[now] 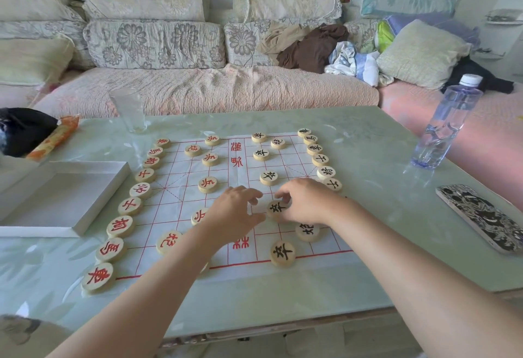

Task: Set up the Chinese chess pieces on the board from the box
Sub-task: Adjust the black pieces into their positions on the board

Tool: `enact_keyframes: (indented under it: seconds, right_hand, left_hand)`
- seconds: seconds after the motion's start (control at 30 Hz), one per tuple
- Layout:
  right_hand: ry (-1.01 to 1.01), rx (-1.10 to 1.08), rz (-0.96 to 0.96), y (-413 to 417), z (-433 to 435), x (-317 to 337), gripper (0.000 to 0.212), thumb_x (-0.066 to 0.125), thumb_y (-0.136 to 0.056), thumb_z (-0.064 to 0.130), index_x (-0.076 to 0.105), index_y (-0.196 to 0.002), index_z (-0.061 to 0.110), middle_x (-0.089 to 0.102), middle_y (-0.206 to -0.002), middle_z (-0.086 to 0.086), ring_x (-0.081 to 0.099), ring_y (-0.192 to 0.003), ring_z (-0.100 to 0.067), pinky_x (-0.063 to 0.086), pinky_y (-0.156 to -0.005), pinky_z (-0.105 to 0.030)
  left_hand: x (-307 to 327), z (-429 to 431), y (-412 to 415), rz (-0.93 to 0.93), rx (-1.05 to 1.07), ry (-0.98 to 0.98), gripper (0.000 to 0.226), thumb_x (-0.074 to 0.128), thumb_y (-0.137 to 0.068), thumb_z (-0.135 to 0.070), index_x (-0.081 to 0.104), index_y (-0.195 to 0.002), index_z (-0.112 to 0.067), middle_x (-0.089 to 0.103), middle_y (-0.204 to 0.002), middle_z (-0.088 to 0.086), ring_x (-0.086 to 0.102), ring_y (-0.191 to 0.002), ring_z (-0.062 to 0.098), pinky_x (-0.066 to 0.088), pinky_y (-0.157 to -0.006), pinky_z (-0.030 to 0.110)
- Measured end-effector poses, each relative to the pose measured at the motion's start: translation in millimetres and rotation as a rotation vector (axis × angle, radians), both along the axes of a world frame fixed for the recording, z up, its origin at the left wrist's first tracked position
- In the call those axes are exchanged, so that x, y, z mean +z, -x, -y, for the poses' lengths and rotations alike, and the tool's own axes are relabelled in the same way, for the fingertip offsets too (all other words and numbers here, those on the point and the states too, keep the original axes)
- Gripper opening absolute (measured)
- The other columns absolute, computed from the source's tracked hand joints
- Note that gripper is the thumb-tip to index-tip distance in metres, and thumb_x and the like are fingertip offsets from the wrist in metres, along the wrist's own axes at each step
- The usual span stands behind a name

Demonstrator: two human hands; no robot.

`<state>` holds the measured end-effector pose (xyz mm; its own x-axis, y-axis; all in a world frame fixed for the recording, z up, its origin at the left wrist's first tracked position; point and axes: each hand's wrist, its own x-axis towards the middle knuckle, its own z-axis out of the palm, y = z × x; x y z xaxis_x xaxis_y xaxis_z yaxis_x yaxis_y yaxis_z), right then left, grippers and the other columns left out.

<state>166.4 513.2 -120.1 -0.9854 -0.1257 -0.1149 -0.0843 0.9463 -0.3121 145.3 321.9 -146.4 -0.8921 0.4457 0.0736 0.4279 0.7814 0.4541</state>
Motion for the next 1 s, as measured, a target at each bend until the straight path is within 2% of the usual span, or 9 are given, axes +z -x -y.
enact_keyframes:
  seconds: [0.13,0.27,0.47,0.63,0.77,0.87,1.0]
  right_hand:
    - [0.029,0.034,0.02,8.0,1.9,-3.3,0.047,0.076,-0.077,0.046,0.066,-0.122,0.036,0.063,-0.116,0.015,0.059,-0.104,-0.011,0.049,-0.083,-0.027]
    - [0.059,0.043,0.037,9.3,2.8,-4.1,0.051,0.079,-0.069,0.059,0.068,-0.115,0.039,0.064,-0.108,0.018,0.06,-0.098,-0.009,0.053,-0.085,-0.032]
    - [0.077,0.025,0.046,3.9,-0.3,-3.9,0.047,0.08,-0.07,0.052,0.069,-0.112,0.035,0.066,-0.107,0.016,0.061,-0.099,-0.011,0.053,-0.088,-0.035]
    - [0.08,0.031,0.086,7.6,-2.0,-2.7,0.053,0.081,-0.066,0.055,0.067,-0.114,0.036,0.065,-0.107,0.019,0.06,-0.098,-0.008,0.05,-0.079,-0.026]
    - [0.197,-0.058,0.102,19.1,-11.6,11.4,0.053,0.073,-0.077,0.05,0.061,-0.127,0.036,0.062,-0.112,0.021,0.058,-0.103,-0.003,0.044,-0.082,-0.022]
    - [0.2,-0.149,-0.002,32.8,-18.4,10.4,0.039,0.065,-0.087,0.036,0.062,-0.125,0.033,0.063,-0.114,0.016,0.059,-0.104,-0.007,0.043,-0.082,-0.023]
    - [0.091,-0.123,-0.036,50.8,-16.8,2.5,0.044,0.06,-0.092,0.025,0.055,-0.136,0.026,0.057,-0.132,0.005,0.054,-0.122,-0.016,0.044,-0.1,-0.029]
  left_hand:
    - [-6.7,-5.5,6.4,-0.003,-0.032,-0.019,0.051,0.073,-0.077,-0.049,0.06,-0.124,-0.032,0.058,-0.104,-0.013,0.048,-0.098,0.011,0.04,-0.084,0.025]
    - [-14.3,-5.4,8.9,-0.041,-0.037,-0.04,0.052,0.072,-0.072,-0.057,0.063,-0.119,-0.034,0.059,-0.102,-0.013,0.047,-0.1,0.012,0.042,-0.086,0.026]
    - [-16.5,-6.8,8.9,-0.065,-0.038,-0.043,0.046,0.073,-0.074,-0.052,0.063,-0.117,-0.036,0.058,-0.102,-0.013,0.046,-0.101,0.012,0.039,-0.085,0.024]
    - [-13.9,-6.2,10.3,-0.051,-0.052,-0.01,0.05,0.07,-0.075,-0.055,0.061,-0.12,-0.035,0.058,-0.106,-0.013,0.045,-0.102,0.012,0.04,-0.088,0.025]
    - [-7.7,-6.2,16.4,-0.01,-0.058,-0.01,0.055,0.066,-0.076,-0.06,0.056,-0.124,-0.035,0.057,-0.105,-0.016,0.046,-0.099,0.009,0.041,-0.085,0.026]
    - [-2.6,-9.2,28.3,-0.017,-0.033,-0.04,0.041,0.061,-0.086,-0.046,0.055,-0.125,-0.032,0.056,-0.103,-0.016,0.048,-0.097,0.009,0.04,-0.08,0.025]
    - [1.1,-15.8,49.5,-0.028,0.031,-0.061,0.035,0.057,-0.09,-0.033,0.055,-0.125,-0.029,0.056,-0.108,-0.011,0.052,-0.102,0.012,0.048,-0.083,0.029]
